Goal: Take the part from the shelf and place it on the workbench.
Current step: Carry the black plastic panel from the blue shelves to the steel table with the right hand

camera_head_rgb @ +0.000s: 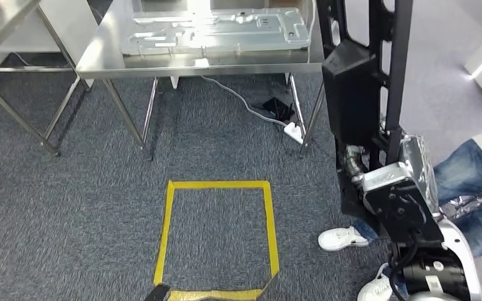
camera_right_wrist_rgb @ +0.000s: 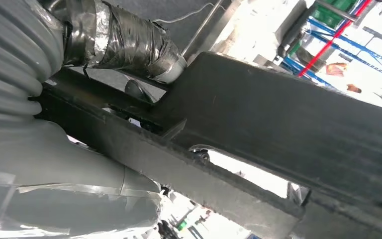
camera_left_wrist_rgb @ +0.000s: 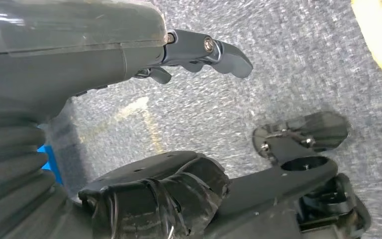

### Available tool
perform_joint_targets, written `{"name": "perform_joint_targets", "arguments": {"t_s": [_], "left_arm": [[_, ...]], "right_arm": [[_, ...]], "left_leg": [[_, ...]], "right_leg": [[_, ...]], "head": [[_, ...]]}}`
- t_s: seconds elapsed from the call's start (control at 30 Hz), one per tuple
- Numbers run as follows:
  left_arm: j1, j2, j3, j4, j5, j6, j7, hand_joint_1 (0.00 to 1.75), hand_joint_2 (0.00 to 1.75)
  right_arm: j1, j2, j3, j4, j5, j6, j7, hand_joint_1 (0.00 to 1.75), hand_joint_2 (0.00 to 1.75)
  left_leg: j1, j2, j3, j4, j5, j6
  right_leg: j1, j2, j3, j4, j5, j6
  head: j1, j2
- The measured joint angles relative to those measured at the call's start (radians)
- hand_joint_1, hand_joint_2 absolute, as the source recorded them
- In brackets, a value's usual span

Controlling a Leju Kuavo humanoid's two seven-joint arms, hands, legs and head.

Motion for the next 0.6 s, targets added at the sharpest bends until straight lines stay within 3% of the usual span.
{"name": "perform_joint_targets", "arguments": {"t_s": [0.1,0.17,0.23,0.3,0.33,0.37,0.43,0.47,0.5,0.6], "left_arm": [[-0.001,0.000,0.000,0.000,0.001,0.001,0.002,0.00,1.75],[-0.006,0.000,0.000,0.000,0.002,0.001,0.003,0.00,1.75],[-0.008,0.001,0.000,0.000,0.002,0.002,0.004,0.00,1.75],[-0.008,0.000,0.000,0.000,0.002,0.002,0.006,0.00,1.75],[-0.007,-0.001,0.000,0.000,0.003,0.002,0.008,0.00,1.75],[-0.007,-0.002,0.000,0.000,0.004,0.002,0.010,0.00,1.75],[-0.006,-0.005,0.000,0.000,0.006,0.001,0.012,0.00,1.75],[-0.007,-0.006,0.000,0.000,0.006,0.001,0.014,0.00,1.75],[-0.008,-0.008,0.000,0.000,0.006,0.001,0.016,0.00,1.75],[-0.009,-0.007,0.000,0.000,0.008,0.002,0.020,0.00,1.75]], "right_arm": [[0.001,0.000,-0.005,-0.006,0.000,-0.004,-0.001,1.54,1.75],[0.001,0.000,-0.008,-0.008,0.000,-0.006,-0.001,1.54,1.75],[0.007,0.000,-0.009,-0.009,0.001,-0.011,0.000,1.54,1.75],[0.015,0.000,-0.009,-0.009,0.001,-0.014,0.000,1.54,1.75],[0.019,0.000,-0.010,-0.009,0.001,-0.015,0.000,1.54,1.75],[0.021,0.000,-0.010,-0.009,0.001,-0.017,0.000,1.54,1.75],[0.023,0.000,-0.012,-0.009,0.001,-0.024,0.000,1.54,1.75],[0.026,0.000,-0.013,-0.010,0.001,-0.029,0.000,1.54,1.75],[0.028,0.000,-0.014,-0.011,0.002,-0.034,0.000,1.54,1.75],[0.032,0.000,-0.019,-0.018,0.001,-0.048,-0.001,1.54,1.75]], "left_leg": [[-0.003,-0.002,0.026,-0.012,-0.014,0.022],[0.000,-0.004,0.048,-0.022,-0.022,0.034],[-0.002,-0.006,0.069,-0.027,-0.039,0.042],[-0.005,-0.010,0.096,-0.027,-0.061,0.045],[-0.007,-0.013,0.112,-0.027,-0.072,0.046],[-0.008,-0.015,0.129,-0.027,-0.084,0.046],[-0.010,-0.018,0.157,-0.026,-0.107,0.043],[-0.012,-0.020,0.165,-0.026,-0.118,0.040],[-0.013,-0.022,0.171,-0.028,-0.127,0.035],[-0.017,-0.023,0.185,-0.017,-0.134,0.021]], "right_leg": [[-0.001,0.000,-0.001,0.031,0.006,0.018],[-0.001,0.000,-0.064,0.129,0.016,0.024],[0.000,0.000,-0.152,0.244,-0.020,0.024],[0.002,0.000,-0.216,0.285,-0.070,0.022],[0.005,0.000,-0.228,0.265,-0.068,0.019],[0.009,0.000,-0.229,0.218,-0.039,0.014],[0.021,0.003,-0.212,0.097,0.072,-0.001],[0.026,0.005,-0.202,0.056,0.113,-0.008],[0.029,0.007,-0.194,0.033,0.138,-0.014],[0.023,0.009,-0.166,0.014,0.143,-0.025]], "head": [[0.002,0.000],[0.004,0.000],[0.005,0.000],[0.005,0.000],[0.005,0.000],[0.005,0.000],[0.005,0.000],[0.005,0.000],[0.005,0.000],[0.004,0.000]]}}
